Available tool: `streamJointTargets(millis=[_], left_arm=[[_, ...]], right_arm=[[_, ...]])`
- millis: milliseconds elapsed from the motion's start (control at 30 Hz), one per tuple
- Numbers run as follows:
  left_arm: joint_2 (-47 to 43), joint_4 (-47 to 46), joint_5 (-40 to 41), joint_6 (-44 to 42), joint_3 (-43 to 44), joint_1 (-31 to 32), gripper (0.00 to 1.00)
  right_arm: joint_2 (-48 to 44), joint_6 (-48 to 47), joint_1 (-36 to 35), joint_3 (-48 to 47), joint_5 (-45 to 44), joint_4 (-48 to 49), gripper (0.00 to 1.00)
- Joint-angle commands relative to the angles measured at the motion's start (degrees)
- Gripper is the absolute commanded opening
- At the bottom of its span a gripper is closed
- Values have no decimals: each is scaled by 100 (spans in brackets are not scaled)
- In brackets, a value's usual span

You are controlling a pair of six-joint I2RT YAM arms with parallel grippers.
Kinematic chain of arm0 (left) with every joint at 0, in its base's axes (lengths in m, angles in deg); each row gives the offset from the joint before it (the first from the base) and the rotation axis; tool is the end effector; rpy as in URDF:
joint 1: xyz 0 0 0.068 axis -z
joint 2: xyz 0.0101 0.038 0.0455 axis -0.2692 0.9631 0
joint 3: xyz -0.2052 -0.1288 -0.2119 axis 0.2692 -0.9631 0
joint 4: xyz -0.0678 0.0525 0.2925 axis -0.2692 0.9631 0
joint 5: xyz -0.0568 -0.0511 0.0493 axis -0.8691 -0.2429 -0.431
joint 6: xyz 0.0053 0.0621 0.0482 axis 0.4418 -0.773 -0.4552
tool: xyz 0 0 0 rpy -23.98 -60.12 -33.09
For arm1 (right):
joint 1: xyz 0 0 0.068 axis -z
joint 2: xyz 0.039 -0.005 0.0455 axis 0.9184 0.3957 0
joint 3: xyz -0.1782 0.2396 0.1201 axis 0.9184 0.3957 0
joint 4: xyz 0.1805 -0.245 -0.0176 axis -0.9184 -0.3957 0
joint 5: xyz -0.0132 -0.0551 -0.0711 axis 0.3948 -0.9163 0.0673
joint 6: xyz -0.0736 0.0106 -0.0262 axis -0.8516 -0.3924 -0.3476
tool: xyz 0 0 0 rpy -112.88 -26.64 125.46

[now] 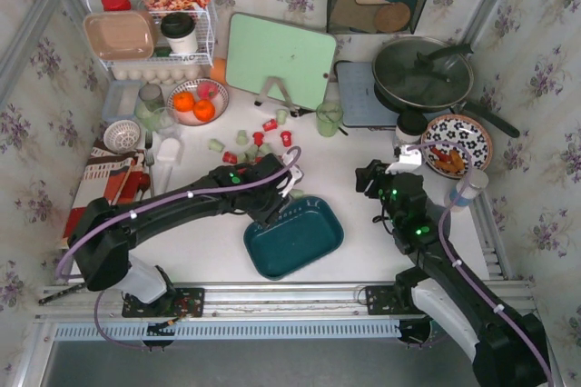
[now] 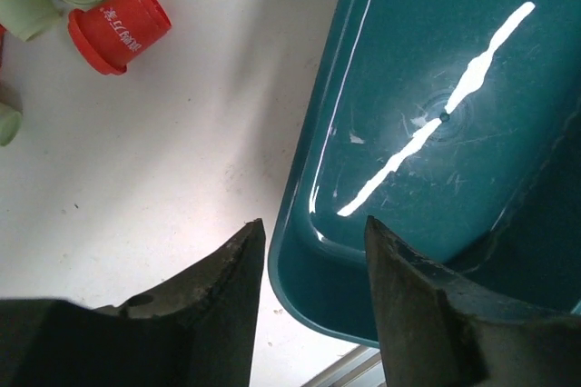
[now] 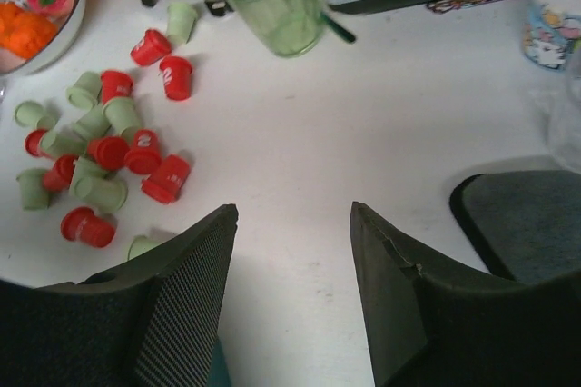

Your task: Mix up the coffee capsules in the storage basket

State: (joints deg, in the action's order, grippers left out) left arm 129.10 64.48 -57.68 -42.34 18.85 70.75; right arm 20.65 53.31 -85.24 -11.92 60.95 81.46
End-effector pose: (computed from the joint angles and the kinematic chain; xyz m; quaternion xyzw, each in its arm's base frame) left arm 0.2116 -0.2995 0.2526 0.3998 0.8771 -0.1195 0.2377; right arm 0.2098 0.0595 0.2333 0.0610 0.7816 0.1513 0.6020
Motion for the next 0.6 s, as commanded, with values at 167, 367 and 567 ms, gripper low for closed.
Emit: streamJointTargets(millis=[167, 367, 567], left_arm=[[346, -173, -379, -82, 3, -82, 51], [511, -279, -558, -51, -52, -91, 45], [641, -481, -762, 64, -131, -91, 41]], right_arm=[[314, -345, -593, -115, -425, 294, 61], [368, -375, -681, -85, -482, 372, 61], [487, -402, -735, -82, -563, 422, 61]])
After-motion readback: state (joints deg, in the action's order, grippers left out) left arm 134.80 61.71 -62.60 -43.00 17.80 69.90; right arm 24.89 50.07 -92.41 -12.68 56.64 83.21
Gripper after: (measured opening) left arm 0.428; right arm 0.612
